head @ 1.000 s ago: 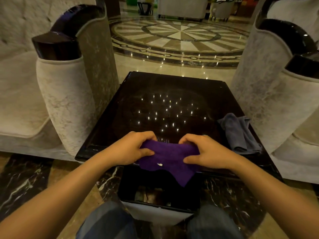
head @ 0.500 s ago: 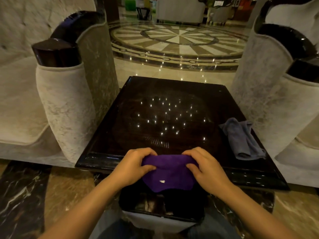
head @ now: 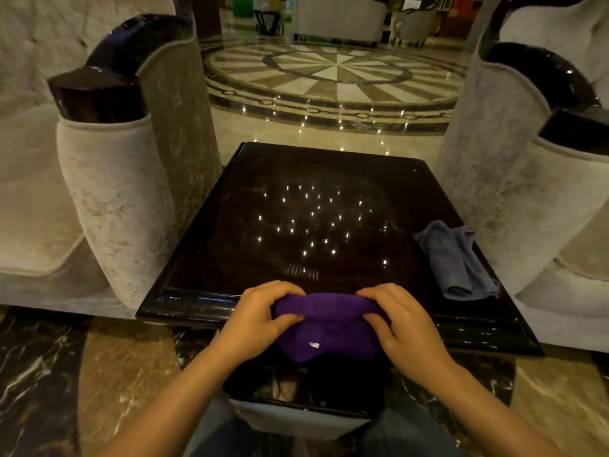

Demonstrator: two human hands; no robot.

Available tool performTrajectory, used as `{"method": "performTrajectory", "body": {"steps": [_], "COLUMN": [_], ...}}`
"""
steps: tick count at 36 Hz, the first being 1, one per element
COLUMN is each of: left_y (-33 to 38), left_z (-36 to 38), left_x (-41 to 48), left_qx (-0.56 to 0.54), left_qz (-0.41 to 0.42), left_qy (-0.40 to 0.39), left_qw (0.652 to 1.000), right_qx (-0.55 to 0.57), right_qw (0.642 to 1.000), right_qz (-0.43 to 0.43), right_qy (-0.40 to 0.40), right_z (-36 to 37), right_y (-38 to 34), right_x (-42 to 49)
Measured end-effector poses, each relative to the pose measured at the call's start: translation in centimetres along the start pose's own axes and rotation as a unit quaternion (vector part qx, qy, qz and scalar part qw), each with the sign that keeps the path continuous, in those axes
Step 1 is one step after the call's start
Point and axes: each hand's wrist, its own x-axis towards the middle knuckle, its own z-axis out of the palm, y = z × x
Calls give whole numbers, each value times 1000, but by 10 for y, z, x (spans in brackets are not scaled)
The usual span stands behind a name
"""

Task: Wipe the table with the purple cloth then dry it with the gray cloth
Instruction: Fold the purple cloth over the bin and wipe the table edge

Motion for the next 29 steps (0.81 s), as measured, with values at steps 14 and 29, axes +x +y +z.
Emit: {"method": "performTrajectory", "body": {"steps": [14,29], "left_y": [-4,2], "left_z": [15,13], "left_x": [-11,-13], "left_qx": [50,48], "left_qz": [14,10], "left_qy": [-37,1], "left_qw": [998,999], "right_qx": [7,-10], "right_qw": [1000,998], "right_qz": [16,30], "right_qy": [-6,50], "right_z": [14,15], "right_y": [8,8], "right_x": [-16,-21]}}
